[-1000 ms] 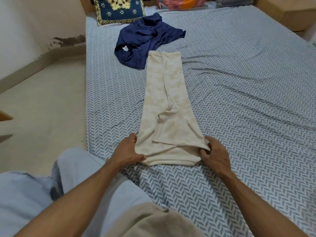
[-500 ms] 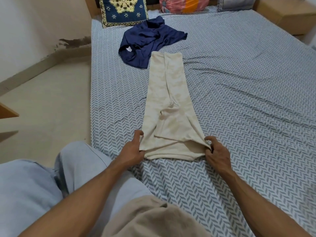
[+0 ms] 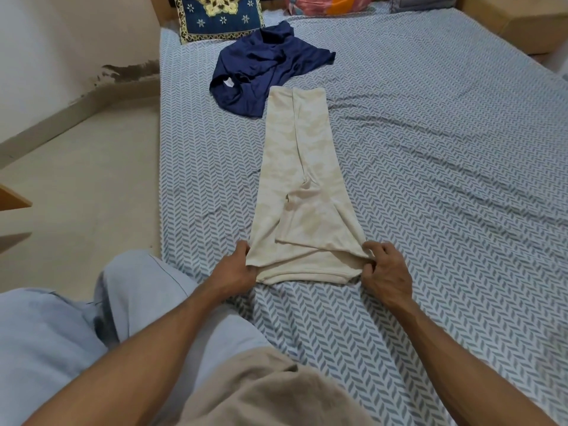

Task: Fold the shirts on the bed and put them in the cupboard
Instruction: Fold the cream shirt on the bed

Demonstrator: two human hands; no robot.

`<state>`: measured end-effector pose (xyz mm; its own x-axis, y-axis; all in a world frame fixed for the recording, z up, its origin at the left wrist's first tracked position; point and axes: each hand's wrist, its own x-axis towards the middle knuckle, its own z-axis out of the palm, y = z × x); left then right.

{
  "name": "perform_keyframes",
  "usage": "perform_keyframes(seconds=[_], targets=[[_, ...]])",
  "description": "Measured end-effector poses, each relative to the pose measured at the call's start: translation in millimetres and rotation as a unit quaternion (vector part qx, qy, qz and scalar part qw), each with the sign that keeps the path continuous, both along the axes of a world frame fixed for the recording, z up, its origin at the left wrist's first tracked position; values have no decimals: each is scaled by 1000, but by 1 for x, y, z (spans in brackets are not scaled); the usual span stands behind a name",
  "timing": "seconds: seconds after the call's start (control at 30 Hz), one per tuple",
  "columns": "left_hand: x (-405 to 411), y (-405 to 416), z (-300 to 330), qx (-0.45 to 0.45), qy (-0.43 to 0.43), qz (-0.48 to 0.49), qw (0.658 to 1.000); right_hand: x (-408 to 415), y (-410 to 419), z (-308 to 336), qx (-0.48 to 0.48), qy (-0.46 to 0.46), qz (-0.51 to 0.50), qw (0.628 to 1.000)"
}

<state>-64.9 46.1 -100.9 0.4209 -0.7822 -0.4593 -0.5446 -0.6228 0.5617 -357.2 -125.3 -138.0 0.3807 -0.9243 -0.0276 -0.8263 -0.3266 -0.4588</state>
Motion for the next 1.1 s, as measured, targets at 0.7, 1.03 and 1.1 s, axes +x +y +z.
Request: perform_keyframes(seconds=[0.7, 1.03, 1.1], targets=[[113, -166, -14, -147, -40, 56, 987, 159, -209, 8, 156, -154, -87, 972], [215, -373, -49, -233, -117, 78, 962, 283, -381, -25, 20, -64, -70, 995], [234, -407, -51, -250, -114, 90, 957, 301, -407, -27, 8, -78, -86, 993]])
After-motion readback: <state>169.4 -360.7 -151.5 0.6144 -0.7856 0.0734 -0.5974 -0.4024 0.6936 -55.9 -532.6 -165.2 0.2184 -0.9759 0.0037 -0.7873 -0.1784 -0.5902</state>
